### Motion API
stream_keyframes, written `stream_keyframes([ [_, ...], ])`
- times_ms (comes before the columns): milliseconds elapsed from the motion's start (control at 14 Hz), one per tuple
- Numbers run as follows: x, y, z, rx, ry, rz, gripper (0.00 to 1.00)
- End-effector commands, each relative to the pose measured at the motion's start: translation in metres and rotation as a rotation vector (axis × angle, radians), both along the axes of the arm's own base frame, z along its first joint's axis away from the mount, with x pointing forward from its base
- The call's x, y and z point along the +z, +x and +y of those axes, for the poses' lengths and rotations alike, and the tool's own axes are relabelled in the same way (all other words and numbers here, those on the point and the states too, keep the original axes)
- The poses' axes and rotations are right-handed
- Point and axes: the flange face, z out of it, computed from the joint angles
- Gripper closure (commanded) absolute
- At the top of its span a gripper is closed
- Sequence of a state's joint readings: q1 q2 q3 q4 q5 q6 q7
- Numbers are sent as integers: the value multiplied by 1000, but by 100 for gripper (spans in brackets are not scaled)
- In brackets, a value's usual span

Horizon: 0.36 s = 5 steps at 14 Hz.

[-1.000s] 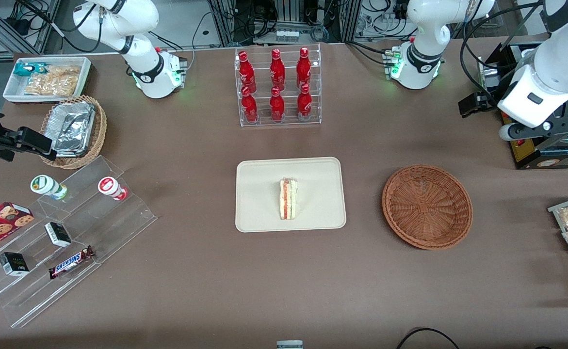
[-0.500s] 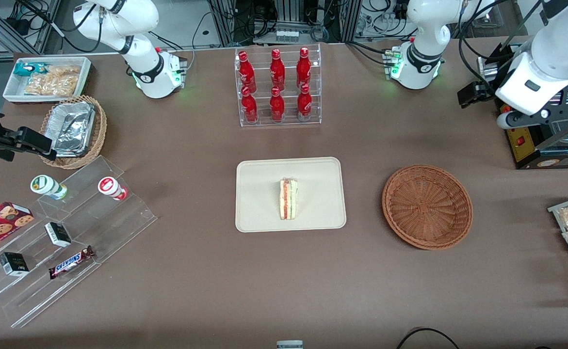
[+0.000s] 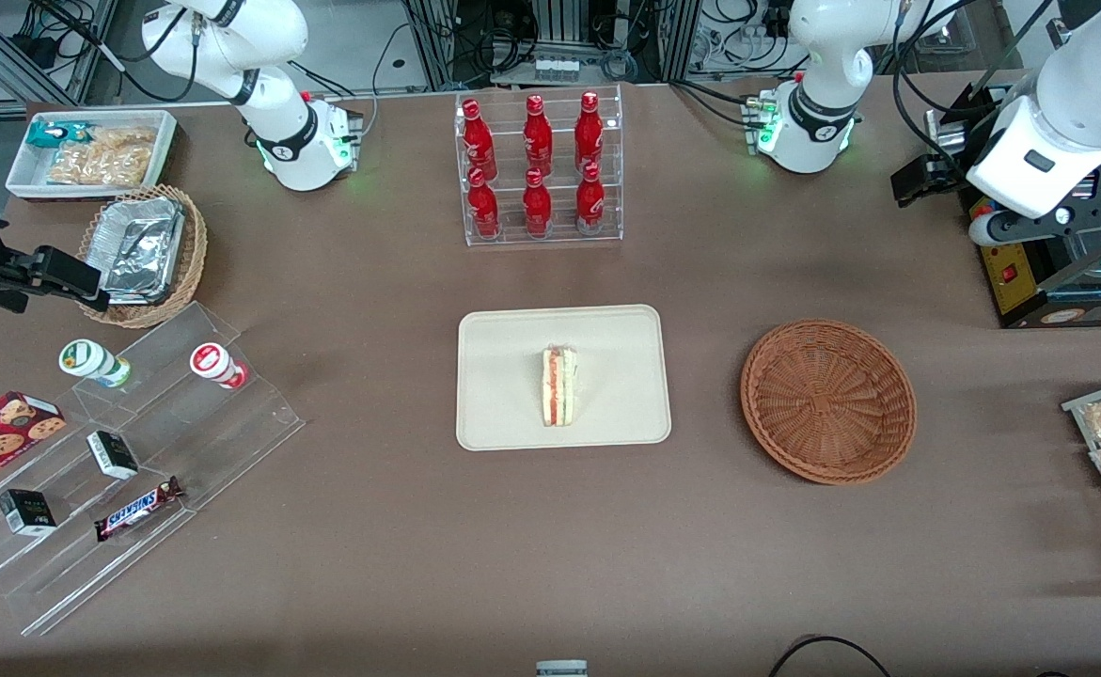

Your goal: Place sandwich from basket to tray

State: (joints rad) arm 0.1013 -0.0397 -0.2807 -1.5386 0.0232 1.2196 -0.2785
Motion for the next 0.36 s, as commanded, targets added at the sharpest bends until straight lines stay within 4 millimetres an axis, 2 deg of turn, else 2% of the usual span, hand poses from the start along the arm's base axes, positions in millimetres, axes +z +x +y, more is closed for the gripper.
stream_keyframes([
  [0, 4, -7, 3, -6, -11, -1, 0],
  [286, 3, -6, 3, -6, -11, 0, 0],
])
